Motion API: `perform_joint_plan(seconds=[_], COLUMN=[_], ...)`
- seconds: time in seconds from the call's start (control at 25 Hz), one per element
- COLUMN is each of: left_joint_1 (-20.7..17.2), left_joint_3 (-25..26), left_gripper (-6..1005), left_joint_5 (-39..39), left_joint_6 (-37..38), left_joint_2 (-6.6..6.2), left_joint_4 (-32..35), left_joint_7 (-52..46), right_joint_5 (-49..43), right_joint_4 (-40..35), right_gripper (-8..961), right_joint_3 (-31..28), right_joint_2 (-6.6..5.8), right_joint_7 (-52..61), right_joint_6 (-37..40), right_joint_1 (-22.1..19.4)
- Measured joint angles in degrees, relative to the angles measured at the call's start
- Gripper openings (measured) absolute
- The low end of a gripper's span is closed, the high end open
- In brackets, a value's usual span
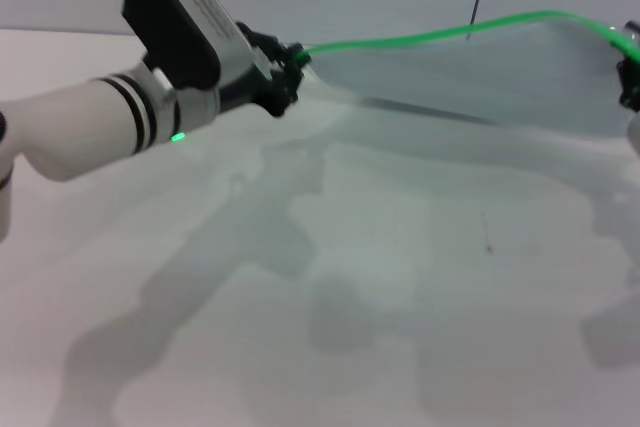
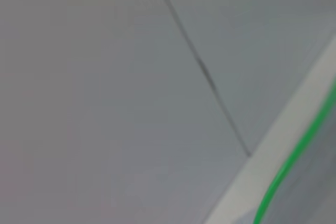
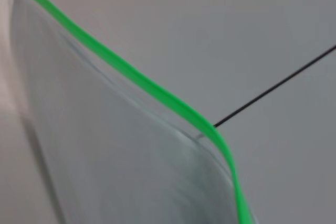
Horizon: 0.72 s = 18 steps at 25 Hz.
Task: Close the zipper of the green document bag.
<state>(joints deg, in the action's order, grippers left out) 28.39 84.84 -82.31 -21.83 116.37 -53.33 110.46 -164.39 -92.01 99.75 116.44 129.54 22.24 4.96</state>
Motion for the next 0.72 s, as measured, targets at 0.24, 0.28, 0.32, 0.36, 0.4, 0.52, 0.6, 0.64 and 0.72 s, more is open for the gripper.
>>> perform_joint_plan(seconds=[0.24,0.28,0.32,0.36,0.4,0.52,0.6,0.64,0.72], left_joint_1=[-1.5,-1.7,-1.9,-2.0,-2.0,-2.0,-2.3,-2.5,-3.1], left_joint_3=[3.5,4.1,4.8,5.4,5.9,6.5,6.5,6.5,6.5], left_gripper=[89,113,136,160,184,255,324,369,460], left_joint_5=[4.5,6.3,9.0,11.2,12.7,15.1,16.4,17.5,20.3], left_joint_6=[0.2,0.1,0.0,-0.3,-0.8,-2.3,-2.8,-3.0,-3.8], left_joint_2=[0.12,0.12,0.11,0.06,0.01,0.01,0.14,0.19,0.19], left_joint_4=[-3.0,-3.3,-3.5,-3.5,-3.4,-2.8,-2.5,-2.3,-1.9], left_joint_7=[-0.1,-0.1,0.1,0.2,0.2,0.2,0.4,0.5,0.6], right_joint_5=[-0.1,0.1,0.3,0.3,0.4,1.0,2.7,3.7,6.6], right_joint_4=[-1.4,-1.5,-1.5,-1.0,-0.4,2.5,4.5,5.2,7.3], right_gripper=[182,204,226,248,270,336,380,402,476], right_joint_3=[-0.7,-0.7,-0.6,-0.3,0.1,1.4,2.4,2.9,3.9], right_joint_2=[0.12,0.14,0.16,0.17,0.17,0.18,0.17,0.17,0.08], right_joint_7=[6.6,7.9,9.3,10.6,11.7,13.1,13.3,13.3,13.2], right_joint_6=[-10.6,-13.4,-16.0,-18.9,-21.5,-25.8,-26.9,-27.3,-29.0], right_joint_1=[-3.4,-4.2,-5.0,-5.6,-6.0,-6.0,-5.3,-4.9,-4.1])
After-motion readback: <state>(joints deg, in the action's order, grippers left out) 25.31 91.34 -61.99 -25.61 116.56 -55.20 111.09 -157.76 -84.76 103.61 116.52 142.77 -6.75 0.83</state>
